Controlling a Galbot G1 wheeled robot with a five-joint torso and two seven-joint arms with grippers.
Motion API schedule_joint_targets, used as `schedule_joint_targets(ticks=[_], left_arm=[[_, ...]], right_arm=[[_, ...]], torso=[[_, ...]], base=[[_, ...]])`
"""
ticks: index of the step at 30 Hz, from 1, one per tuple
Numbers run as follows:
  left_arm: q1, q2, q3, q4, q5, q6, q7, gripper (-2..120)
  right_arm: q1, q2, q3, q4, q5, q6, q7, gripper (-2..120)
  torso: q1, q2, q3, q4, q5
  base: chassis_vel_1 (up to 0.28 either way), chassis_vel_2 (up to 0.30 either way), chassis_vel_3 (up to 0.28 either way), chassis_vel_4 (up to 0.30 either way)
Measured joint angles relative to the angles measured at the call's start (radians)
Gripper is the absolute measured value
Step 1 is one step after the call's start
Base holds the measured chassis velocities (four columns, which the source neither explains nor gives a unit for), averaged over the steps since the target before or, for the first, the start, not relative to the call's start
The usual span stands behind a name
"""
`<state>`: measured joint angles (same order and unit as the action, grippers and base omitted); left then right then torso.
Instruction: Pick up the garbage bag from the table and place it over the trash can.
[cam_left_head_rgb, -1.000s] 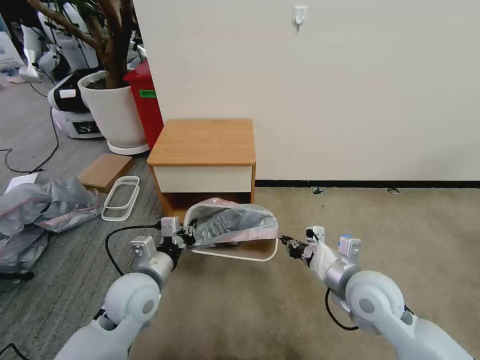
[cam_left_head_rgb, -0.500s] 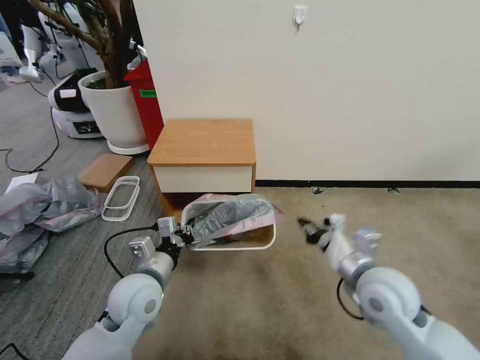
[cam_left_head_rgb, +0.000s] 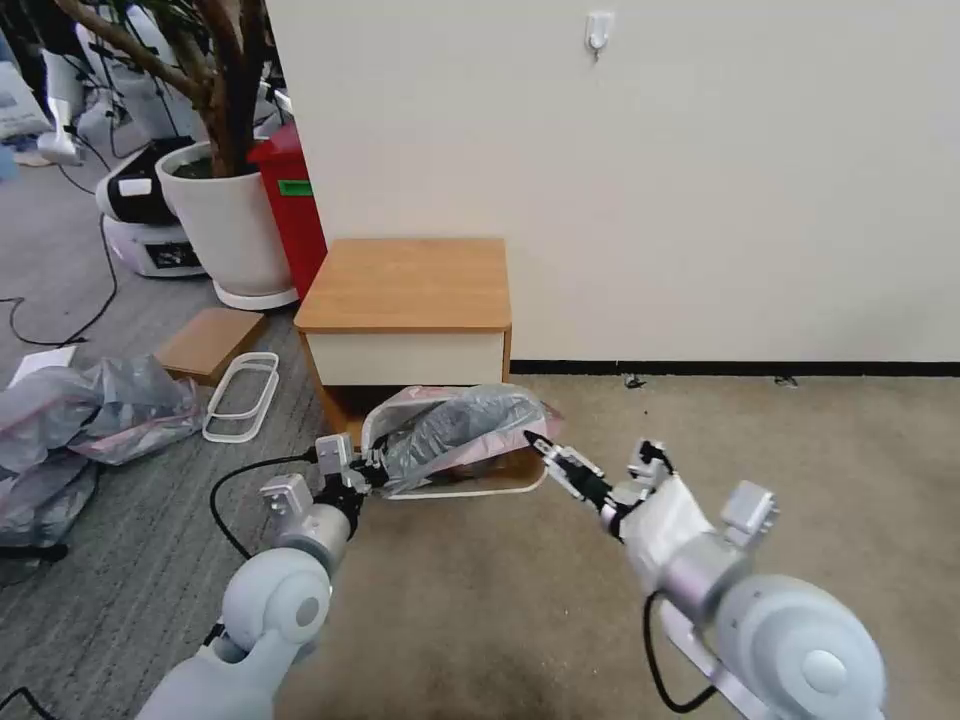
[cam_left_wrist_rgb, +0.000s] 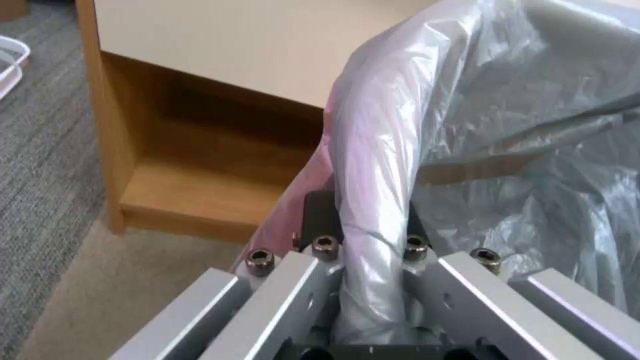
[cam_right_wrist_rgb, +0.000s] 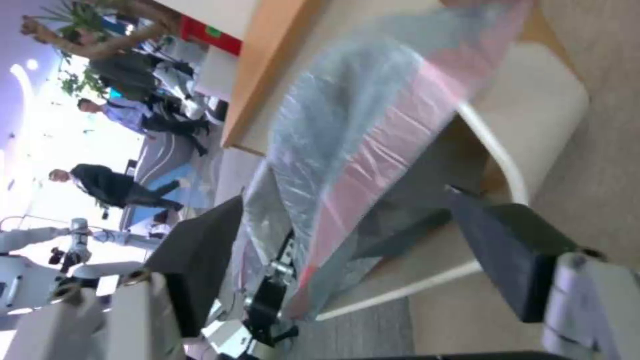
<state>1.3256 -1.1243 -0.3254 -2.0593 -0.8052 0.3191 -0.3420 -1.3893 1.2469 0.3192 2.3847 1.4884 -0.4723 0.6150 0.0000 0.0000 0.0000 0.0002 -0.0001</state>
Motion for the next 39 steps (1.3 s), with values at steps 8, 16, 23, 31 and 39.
schedule_joint_targets(ticks=[8,16,23,31,39], left_arm=[[-0.010,-0.007,0.007,0.001,0.002,0.000,0.003,1],[-0.019,-0.025,0.019,0.008,0.003,0.002,0.003,1],[-0.019,-0.036,0.026,0.013,0.009,0.004,0.004,1],[-0.023,-0.034,0.031,0.020,0.009,0.005,0.004,1],[-0.028,-0.042,0.037,0.029,0.010,0.005,0.005,1]], right_arm=[[0.086,0.021,-0.040,-0.094,0.023,0.000,0.037,89],[0.133,0.041,-0.068,-0.149,0.011,0.011,0.031,88],[0.171,0.066,-0.093,-0.188,-0.003,0.019,0.024,77],[0.184,0.077,-0.105,-0.211,-0.041,0.029,-0.009,47],[0.185,0.081,-0.107,-0.219,-0.070,0.039,-0.043,19]], torso=[[0.000,0.000,0.000,-0.0001,0.0000],[0.000,0.000,0.000,-0.0001,0.0000],[0.000,0.000,0.000,-0.0002,0.0001],[0.000,0.000,0.000,-0.0002,0.0001],[0.000,0.000,0.000,-0.0002,0.0001]], base=[[0.000,0.000,0.000,0.000],[0.000,0.000,0.000,0.000],[0.000,0.000,0.000,0.000],[0.000,0.000,0.000,0.000],[0.000,0.000,0.000,0.000]])
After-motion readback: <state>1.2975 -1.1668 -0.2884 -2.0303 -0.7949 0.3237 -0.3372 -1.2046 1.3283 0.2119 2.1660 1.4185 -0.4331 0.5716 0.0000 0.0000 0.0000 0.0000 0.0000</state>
